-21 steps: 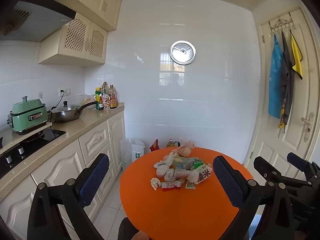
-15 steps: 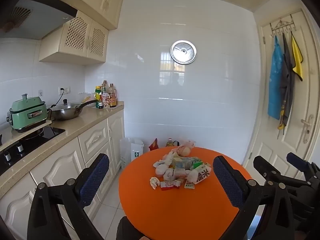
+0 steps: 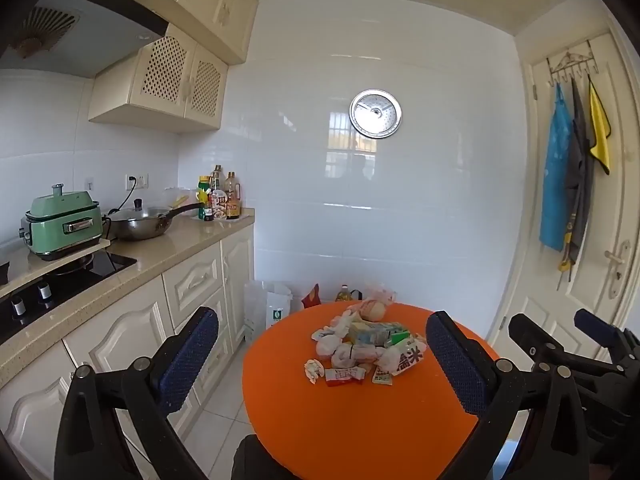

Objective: Collect trash

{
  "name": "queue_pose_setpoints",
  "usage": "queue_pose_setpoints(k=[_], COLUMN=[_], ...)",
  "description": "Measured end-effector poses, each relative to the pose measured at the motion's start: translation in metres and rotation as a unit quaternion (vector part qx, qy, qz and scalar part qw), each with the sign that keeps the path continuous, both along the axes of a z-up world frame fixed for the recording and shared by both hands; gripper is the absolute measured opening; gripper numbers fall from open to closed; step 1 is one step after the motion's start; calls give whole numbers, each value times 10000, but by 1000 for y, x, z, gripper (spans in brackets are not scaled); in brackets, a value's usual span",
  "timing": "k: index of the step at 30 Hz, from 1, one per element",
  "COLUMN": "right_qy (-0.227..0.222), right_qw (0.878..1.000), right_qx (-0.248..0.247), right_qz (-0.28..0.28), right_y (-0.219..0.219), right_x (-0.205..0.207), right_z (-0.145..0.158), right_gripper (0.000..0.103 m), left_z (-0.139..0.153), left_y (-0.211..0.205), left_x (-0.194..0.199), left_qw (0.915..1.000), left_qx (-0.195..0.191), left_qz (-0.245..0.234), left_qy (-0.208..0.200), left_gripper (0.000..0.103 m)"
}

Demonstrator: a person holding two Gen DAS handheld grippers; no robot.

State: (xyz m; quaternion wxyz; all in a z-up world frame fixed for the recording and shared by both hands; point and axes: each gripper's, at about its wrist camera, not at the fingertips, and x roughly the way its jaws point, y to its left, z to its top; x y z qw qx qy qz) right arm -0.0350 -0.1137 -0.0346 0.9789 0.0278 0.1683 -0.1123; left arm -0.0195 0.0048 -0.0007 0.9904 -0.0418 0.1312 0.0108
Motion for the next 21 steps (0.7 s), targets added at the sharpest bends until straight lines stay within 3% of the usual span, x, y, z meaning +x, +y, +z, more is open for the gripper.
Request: queue_pose_setpoints(k=[21], right_qy=[42], right_qw=[9999], right_qx=[-58], right_qz=[100], right_y=[5], right_x=[10], right_z=[-6], right_gripper=[103], left_z=[-1], left_y=[8], left_x=[13], left_qw=[9999], left_qx=[-86], left_qz=[-58], left_qy=[38], left_gripper=[102])
